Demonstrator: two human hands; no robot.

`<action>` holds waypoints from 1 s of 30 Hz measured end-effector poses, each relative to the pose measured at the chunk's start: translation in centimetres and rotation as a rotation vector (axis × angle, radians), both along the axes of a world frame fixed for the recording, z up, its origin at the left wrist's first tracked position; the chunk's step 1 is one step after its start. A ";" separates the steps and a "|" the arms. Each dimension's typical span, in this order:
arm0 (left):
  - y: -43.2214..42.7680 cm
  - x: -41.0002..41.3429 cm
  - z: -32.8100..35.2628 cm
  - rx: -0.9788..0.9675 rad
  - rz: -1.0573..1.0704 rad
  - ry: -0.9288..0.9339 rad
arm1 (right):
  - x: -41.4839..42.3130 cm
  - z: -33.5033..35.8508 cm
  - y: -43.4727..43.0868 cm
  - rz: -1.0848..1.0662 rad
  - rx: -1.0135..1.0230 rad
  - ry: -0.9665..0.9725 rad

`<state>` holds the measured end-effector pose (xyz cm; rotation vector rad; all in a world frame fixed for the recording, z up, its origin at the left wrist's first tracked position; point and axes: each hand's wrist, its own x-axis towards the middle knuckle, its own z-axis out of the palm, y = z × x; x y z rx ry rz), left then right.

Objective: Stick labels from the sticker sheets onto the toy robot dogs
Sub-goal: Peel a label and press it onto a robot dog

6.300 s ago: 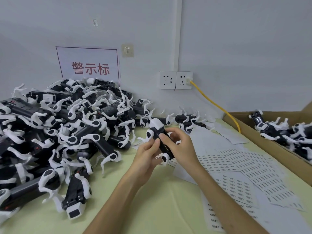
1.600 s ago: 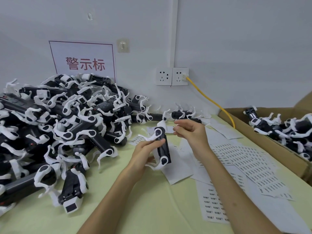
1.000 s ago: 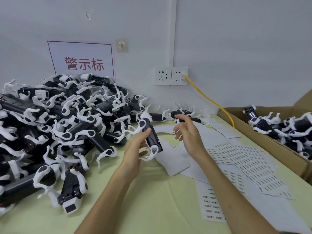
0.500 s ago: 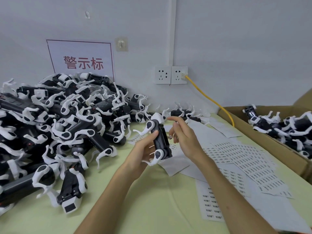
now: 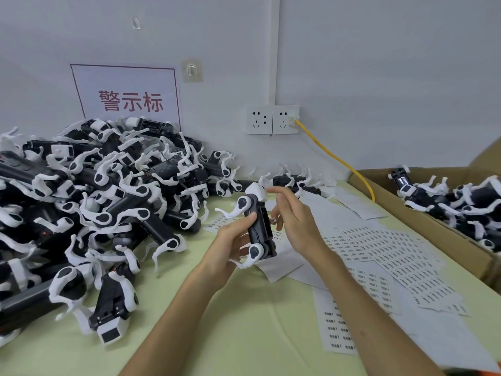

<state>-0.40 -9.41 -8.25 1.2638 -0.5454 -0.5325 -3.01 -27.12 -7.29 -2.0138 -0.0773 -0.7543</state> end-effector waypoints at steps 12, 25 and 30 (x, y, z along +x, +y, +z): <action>-0.1 -1.0 0.7 -0.105 0.148 -0.037 | 0.4 0.8 -0.1 0.122 0.740 0.403; -0.2 -1.1 0.4 -0.044 0.250 -0.169 | 0.2 0.2 1.0 0.321 0.935 0.518; -0.4 -1.1 0.1 -0.010 0.269 -0.256 | 0.3 0.1 0.8 0.291 0.984 0.524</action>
